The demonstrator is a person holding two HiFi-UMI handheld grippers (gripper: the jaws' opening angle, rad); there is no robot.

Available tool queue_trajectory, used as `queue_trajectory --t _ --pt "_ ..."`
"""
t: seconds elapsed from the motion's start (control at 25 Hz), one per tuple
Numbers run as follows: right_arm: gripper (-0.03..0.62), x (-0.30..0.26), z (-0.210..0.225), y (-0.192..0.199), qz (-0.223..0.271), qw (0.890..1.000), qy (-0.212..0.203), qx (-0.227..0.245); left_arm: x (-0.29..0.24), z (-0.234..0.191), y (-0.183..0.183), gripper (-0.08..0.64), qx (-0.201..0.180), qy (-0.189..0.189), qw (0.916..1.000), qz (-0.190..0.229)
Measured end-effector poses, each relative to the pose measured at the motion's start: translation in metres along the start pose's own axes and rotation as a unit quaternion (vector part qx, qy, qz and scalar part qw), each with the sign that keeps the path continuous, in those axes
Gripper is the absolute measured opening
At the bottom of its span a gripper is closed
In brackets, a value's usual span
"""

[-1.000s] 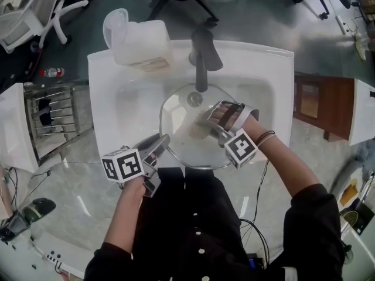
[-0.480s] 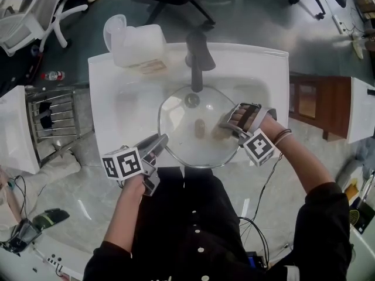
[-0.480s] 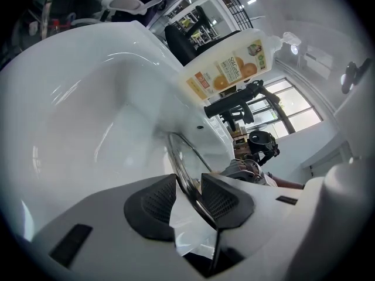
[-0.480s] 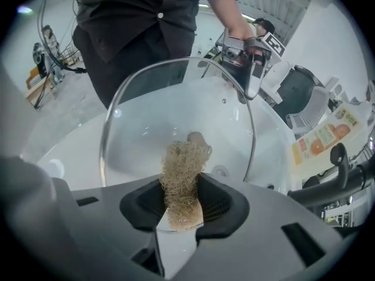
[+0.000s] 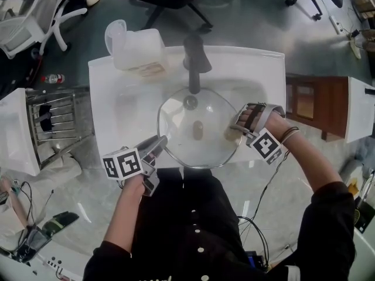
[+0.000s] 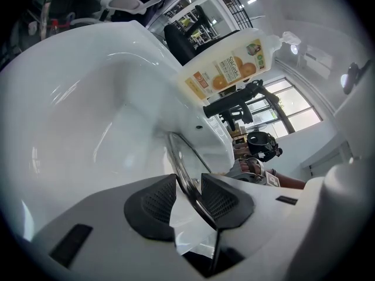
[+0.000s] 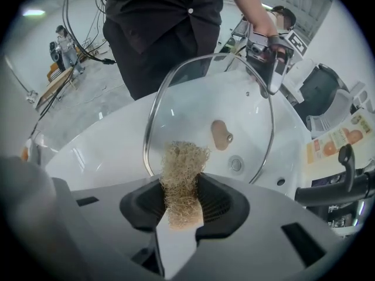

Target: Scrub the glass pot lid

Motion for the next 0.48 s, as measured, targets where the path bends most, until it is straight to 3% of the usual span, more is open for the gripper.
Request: queue_trajectory --t 0.08,0.16,0.32,0.48 --pt "0.146 0.000 0.010 -0.003 0.001 1.000 0.020 -0.014 0.000 0.001 0.000 0.153 0.001 0.001 1.0000 -0.001" --pt "0.146 0.001 0.035 -0.014 0.011 0.996 0.066 -0.058 0.000 0.001 0.000 0.153 0.003 0.004 1.0000 -0.003" --pt "0.147 -0.014 0.087 -0.052 0.045 0.977 0.144 -0.151 0.001 0.000 -0.001 0.147 0.014 0.017 0.9998 0.002" --pt "0.147 -0.039 0.122 -0.077 0.049 0.966 0.192 -0.165 0.001 0.000 -0.001 0.141 0.025 0.027 0.9993 0.007"
Point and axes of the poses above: the fingertips, and each gripper's own axes: x backward along the fingers, z to its right, y out of its underside, the point moved 3 cm from there along x, backward along the fingers, and after that the axes turned 15 degrees about y, right-handed, at the moved point
